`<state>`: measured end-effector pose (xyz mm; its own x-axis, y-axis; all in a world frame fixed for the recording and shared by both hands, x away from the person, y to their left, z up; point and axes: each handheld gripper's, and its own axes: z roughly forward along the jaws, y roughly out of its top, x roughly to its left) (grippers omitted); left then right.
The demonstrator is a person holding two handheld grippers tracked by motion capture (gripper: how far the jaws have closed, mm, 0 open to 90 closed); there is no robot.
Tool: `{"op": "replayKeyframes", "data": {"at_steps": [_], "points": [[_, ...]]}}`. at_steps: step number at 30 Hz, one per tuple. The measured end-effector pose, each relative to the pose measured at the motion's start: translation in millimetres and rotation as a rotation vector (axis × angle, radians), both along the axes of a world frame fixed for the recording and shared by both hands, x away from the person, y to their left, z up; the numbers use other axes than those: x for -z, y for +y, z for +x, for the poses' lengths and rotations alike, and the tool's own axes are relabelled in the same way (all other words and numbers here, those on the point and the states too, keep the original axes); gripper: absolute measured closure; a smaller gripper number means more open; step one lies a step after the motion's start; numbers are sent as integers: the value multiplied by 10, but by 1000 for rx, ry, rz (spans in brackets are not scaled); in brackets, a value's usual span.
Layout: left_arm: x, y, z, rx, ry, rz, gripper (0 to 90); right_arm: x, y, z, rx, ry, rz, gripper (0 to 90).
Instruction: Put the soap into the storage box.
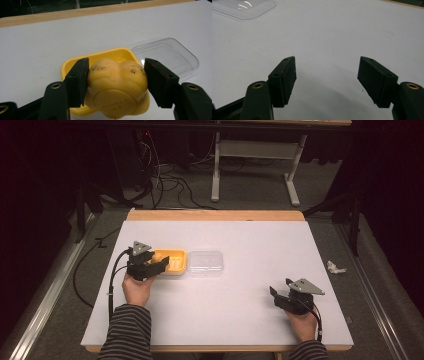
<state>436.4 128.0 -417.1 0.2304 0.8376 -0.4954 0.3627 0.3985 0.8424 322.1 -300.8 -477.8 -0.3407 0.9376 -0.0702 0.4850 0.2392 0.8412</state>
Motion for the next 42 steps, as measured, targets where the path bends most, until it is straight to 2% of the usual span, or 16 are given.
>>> {"op": "replayKeyframes", "data": {"at_steps": [14, 19, 23, 24, 28, 33, 35, 39, 42], "points": [[108, -35, 195, -37, 29, -2, 394, 0, 0, 0, 0, -1, 3, 315], [125, -29, 240, -49, 29, -17, 393, 0, 0, 3, -2, 1, 1, 315], [147, -19, 289, -54, 44, -34, 393, 3, 1, 6, -3, 0, 2, 315], [159, -20, 303, -55, 45, -30, 393, 3, 1, 6, -3, 0, 2, 315], [202, -92, 338, -46, 47, 33, 393, 2, 1, 6, -1, 2, 0, 315], [238, -193, 398, -24, 58, 41, 392, 2, 1, 6, 0, 1, -1, 315], [276, -213, 417, -26, 73, 42, 392, 2, 2, 4, 1, 0, 3, 314], [299, -226, 427, -35, 67, 53, 391, 1, 1, 3, 2, 2, 2, 313], [314, -217, 441, -40, 79, 59, 389, 2, 1, 4, -1, -2, 1, 313]]}}
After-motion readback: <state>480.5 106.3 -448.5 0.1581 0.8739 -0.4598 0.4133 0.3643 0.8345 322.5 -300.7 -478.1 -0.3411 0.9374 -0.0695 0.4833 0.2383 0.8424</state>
